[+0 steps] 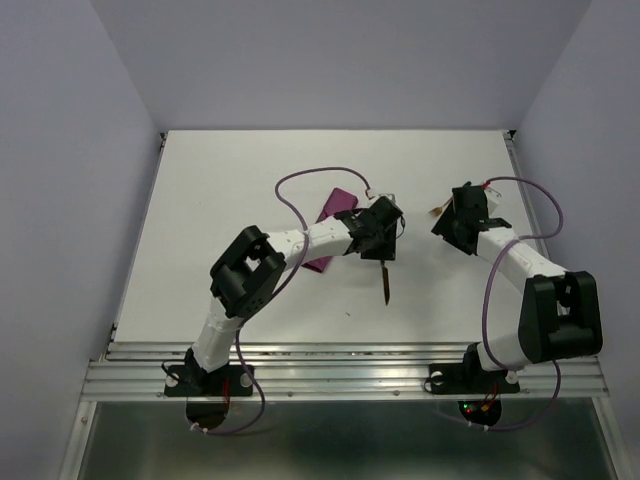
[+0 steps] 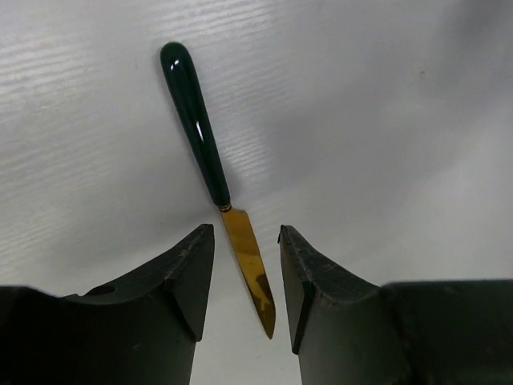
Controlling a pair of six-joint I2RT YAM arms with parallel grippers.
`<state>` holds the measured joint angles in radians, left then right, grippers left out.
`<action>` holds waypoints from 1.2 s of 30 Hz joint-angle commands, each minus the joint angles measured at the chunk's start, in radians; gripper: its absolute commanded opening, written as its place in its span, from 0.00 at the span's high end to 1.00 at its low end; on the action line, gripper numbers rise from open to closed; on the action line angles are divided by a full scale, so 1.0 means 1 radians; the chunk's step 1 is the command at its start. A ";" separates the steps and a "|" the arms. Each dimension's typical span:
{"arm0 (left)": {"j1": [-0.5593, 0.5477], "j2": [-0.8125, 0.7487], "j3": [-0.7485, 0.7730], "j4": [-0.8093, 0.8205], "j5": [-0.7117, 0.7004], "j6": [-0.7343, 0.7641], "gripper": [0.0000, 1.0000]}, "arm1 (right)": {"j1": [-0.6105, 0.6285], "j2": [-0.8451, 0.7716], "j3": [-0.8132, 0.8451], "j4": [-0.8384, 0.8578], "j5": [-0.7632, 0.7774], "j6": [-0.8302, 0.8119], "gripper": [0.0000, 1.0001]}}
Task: Fold the napkin into a case and place the utensils inside
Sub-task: Pick up the knife from the center of the board.
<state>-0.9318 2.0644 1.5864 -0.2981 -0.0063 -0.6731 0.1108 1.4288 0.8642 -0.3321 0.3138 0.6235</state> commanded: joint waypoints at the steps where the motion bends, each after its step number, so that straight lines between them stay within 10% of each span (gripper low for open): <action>1: -0.015 0.020 0.038 -0.062 -0.122 -0.098 0.51 | 0.003 -0.037 -0.016 -0.002 -0.024 -0.038 0.32; 14: -0.035 0.183 0.205 -0.184 -0.173 -0.112 0.55 | 0.003 -0.048 -0.036 0.036 -0.073 -0.057 0.31; 25: -0.041 0.249 0.307 -0.329 -0.190 0.021 0.85 | 0.003 -0.057 -0.056 0.057 -0.113 -0.047 0.31; 28: -0.042 0.218 0.285 -0.343 -0.245 0.078 1.00 | 0.003 -0.062 -0.051 0.059 -0.116 -0.044 0.31; 36: -0.027 -0.024 0.097 -0.205 -0.183 0.368 1.00 | 0.003 -0.060 -0.039 0.057 -0.143 -0.048 0.31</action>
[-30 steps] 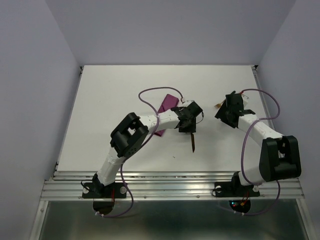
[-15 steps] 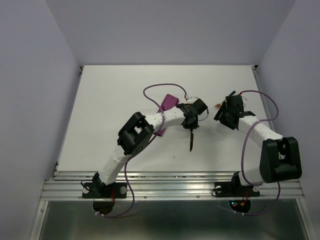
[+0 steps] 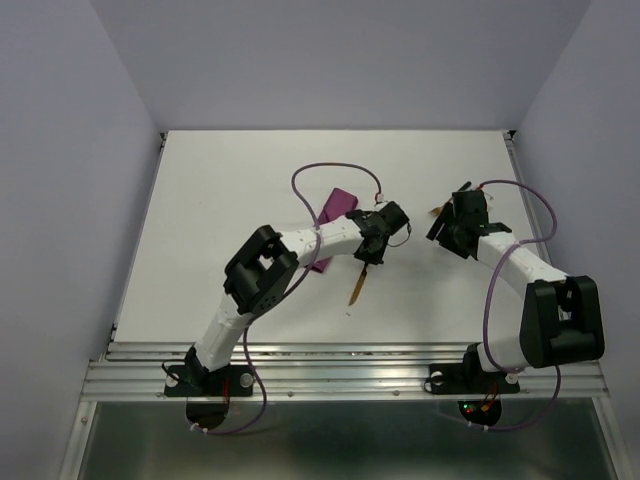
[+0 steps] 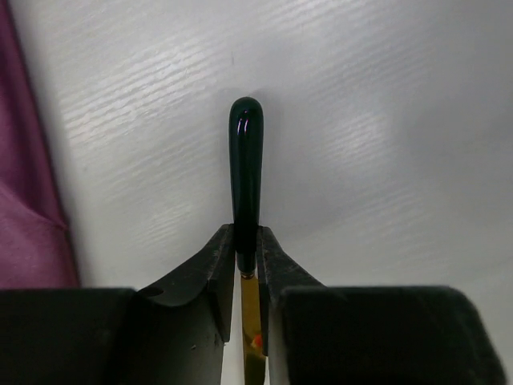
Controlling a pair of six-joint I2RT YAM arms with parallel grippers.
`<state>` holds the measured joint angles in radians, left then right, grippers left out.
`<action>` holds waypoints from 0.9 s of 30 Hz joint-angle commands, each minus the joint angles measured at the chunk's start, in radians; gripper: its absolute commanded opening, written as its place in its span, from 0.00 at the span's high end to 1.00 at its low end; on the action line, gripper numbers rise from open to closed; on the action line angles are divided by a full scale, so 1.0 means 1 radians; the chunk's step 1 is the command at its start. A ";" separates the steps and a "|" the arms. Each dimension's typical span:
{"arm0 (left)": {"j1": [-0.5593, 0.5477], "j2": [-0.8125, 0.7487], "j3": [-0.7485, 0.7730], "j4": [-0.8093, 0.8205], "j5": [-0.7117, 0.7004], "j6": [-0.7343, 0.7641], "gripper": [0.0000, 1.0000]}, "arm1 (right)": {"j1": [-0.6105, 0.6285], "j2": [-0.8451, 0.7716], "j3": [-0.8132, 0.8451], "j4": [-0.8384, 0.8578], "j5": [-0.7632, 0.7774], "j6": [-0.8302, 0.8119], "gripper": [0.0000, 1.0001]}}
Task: Fold the napkin into a case and place the utensils inside
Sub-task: Pick up the knife from the center of the board, then stuff the knife into the folded napkin.
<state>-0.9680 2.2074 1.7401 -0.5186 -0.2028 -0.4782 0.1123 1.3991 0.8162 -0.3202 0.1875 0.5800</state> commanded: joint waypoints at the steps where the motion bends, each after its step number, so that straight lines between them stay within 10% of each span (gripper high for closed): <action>1: 0.011 -0.188 -0.069 0.020 0.032 0.215 1.00 | 0.001 -0.032 0.005 0.046 -0.020 -0.002 0.31; 27: 0.290 -0.286 -0.209 -0.087 0.186 0.340 1.00 | 0.001 -0.055 -0.011 -0.005 -0.131 -0.039 0.31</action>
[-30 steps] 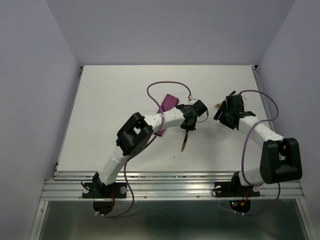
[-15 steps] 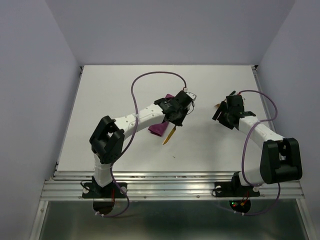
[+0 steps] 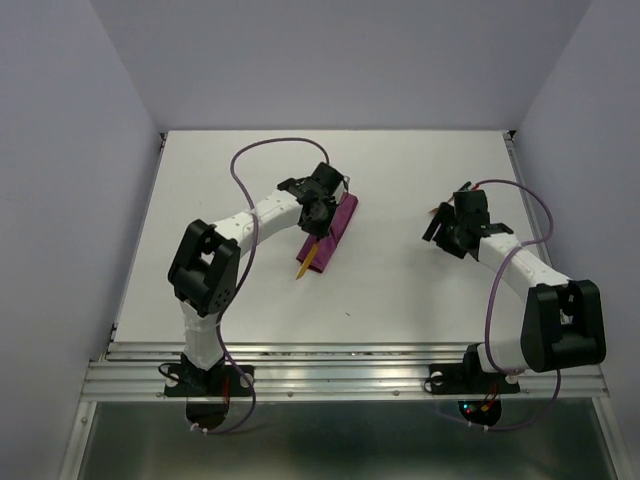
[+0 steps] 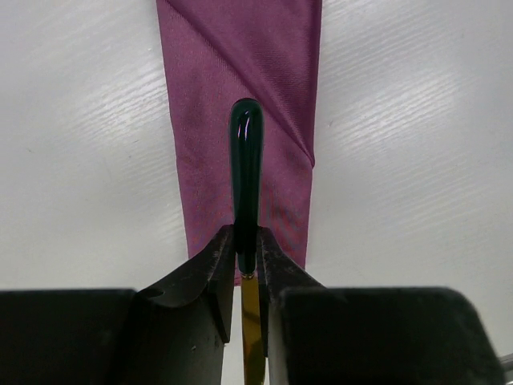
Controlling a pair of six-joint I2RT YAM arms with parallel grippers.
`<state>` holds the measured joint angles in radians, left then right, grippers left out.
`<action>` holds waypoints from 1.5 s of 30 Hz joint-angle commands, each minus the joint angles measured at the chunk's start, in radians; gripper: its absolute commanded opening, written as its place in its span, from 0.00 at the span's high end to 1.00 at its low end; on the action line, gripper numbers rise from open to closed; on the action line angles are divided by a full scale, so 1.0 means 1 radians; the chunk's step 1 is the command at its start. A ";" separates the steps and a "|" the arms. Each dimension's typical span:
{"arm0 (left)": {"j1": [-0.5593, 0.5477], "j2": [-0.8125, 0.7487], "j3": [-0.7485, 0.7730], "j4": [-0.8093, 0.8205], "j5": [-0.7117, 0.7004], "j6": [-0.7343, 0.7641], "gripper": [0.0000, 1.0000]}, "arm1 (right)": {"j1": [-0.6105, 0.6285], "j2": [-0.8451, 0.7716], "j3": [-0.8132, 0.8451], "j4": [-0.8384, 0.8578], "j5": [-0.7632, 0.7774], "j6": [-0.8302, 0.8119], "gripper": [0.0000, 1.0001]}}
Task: Fold the napkin into a case and place the utensils inside
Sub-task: Stuff the knife into the folded napkin.
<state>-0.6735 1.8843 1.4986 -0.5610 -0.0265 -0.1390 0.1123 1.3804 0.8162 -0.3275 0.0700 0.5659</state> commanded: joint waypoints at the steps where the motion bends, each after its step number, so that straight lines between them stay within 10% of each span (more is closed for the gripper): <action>1: 0.000 0.051 0.040 -0.053 0.007 -0.001 1.00 | 0.001 -0.037 -0.014 0.002 -0.013 -0.024 0.31; 45: 0.092 0.380 0.431 -0.166 0.037 0.050 1.00 | 0.001 -0.132 -0.133 -0.027 0.019 -0.006 0.29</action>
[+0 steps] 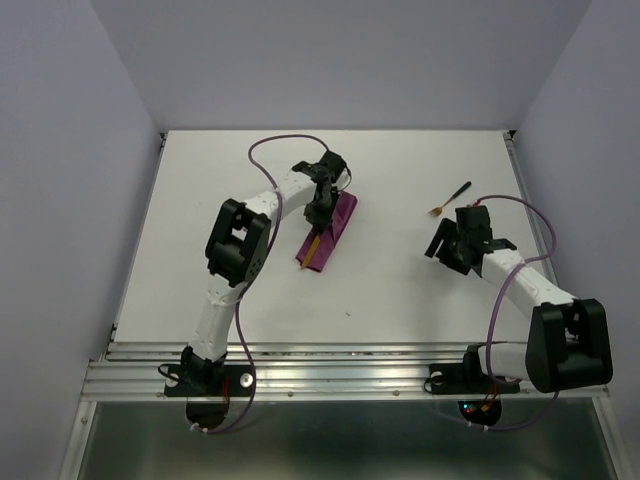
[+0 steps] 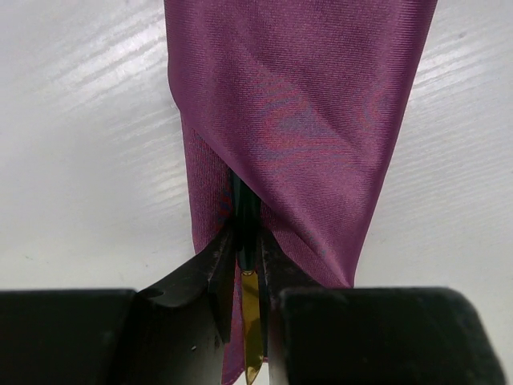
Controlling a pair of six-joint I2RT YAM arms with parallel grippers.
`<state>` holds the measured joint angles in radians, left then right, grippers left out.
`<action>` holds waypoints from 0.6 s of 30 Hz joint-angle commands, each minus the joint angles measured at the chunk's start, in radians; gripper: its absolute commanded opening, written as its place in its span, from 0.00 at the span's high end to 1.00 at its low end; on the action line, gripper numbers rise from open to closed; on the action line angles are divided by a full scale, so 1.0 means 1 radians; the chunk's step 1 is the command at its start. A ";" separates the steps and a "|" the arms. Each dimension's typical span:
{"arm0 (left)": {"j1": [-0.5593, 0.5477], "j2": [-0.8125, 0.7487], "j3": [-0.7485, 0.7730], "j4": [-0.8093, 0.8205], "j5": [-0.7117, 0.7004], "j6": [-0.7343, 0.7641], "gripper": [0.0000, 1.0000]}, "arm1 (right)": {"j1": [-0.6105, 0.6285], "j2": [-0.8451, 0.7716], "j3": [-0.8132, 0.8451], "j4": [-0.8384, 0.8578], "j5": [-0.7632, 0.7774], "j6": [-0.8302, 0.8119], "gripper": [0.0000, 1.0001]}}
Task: Fold the napkin into a case and place the utensils inside
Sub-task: Stuff the knife into the folded napkin.
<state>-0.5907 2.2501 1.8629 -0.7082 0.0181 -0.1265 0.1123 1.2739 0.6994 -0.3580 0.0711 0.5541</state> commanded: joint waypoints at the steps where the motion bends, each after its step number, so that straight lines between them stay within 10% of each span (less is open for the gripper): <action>1: 0.011 0.020 0.071 -0.022 -0.007 0.041 1.00 | 0.001 -0.027 -0.020 0.004 0.019 0.006 0.29; 18: 0.022 0.045 0.147 0.012 -0.035 0.102 1.00 | 0.001 -0.021 -0.049 0.021 0.016 0.009 0.25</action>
<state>-0.5751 2.3032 1.9598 -0.7101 -0.0086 -0.0597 0.1123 1.2682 0.6670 -0.3622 0.0795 0.5575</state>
